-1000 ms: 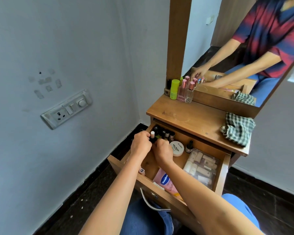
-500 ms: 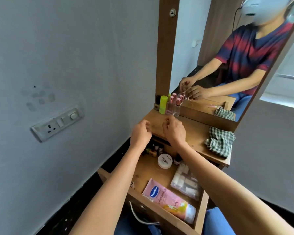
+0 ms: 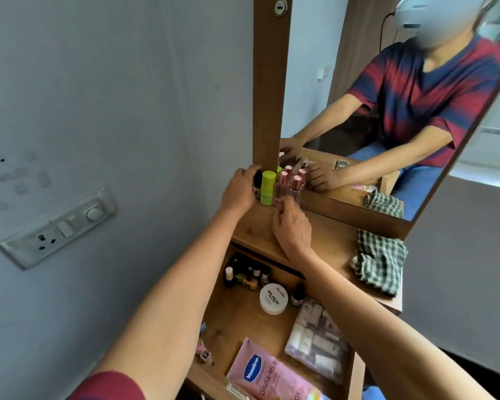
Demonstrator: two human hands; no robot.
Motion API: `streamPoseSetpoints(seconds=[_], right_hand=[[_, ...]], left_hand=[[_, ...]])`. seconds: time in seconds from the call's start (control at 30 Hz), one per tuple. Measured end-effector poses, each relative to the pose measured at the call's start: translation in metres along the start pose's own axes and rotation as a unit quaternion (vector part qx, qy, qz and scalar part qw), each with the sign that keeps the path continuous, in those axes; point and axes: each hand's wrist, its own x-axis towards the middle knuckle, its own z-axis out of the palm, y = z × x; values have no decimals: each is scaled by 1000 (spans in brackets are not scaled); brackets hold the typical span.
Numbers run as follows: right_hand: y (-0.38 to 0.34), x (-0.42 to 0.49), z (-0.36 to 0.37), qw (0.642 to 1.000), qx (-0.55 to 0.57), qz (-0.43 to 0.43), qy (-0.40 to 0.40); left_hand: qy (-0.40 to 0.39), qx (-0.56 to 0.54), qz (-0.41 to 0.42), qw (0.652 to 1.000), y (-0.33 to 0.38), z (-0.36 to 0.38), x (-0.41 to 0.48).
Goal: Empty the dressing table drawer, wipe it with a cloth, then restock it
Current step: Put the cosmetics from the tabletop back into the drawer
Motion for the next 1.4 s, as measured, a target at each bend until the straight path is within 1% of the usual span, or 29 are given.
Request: streamPoseSetpoints(seconds=[0.17, 0.27, 0.33, 0.43, 0.53, 0.63, 0.73, 0.83, 0.97, 1.2, 1.4], right_hand=[[4, 4, 3, 1000, -2, -3, 16], [4, 4, 5, 999, -4, -18, 33], [5, 4, 5, 999, 5, -13, 49], [7, 6, 3, 995, 37, 17, 93], [12, 11, 0, 988, 49, 83, 121], [17, 19, 2, 982, 70, 146, 97], [19, 24, 4, 981, 81, 168, 61], [19, 28, 4, 978, 97, 179, 44], [17, 30, 4, 975, 105, 190, 50], [8, 33, 6, 965, 73, 245, 61], [9, 34, 6, 960, 79, 260, 68]], left_hand=[[-20, 29, 8, 999, -11, 15, 17], [-21, 16, 10, 1000, -17, 20, 21], [-10, -3, 15, 1000, -19, 23, 23], [10, -10, 17, 1000, -21, 24, 24], [24, -8, 3, 1000, -24, 26, 21], [32, -22, -18, 999, -27, 27, 17], [42, -44, -36, 998, -30, 25, 14], [45, -74, -55, 995, -32, 21, 11], [34, -98, -68, 992, -33, 17, 6], [42, -110, -83, 990, -33, 9, -7], [31, -101, -69, 992, -28, 10, -13]])
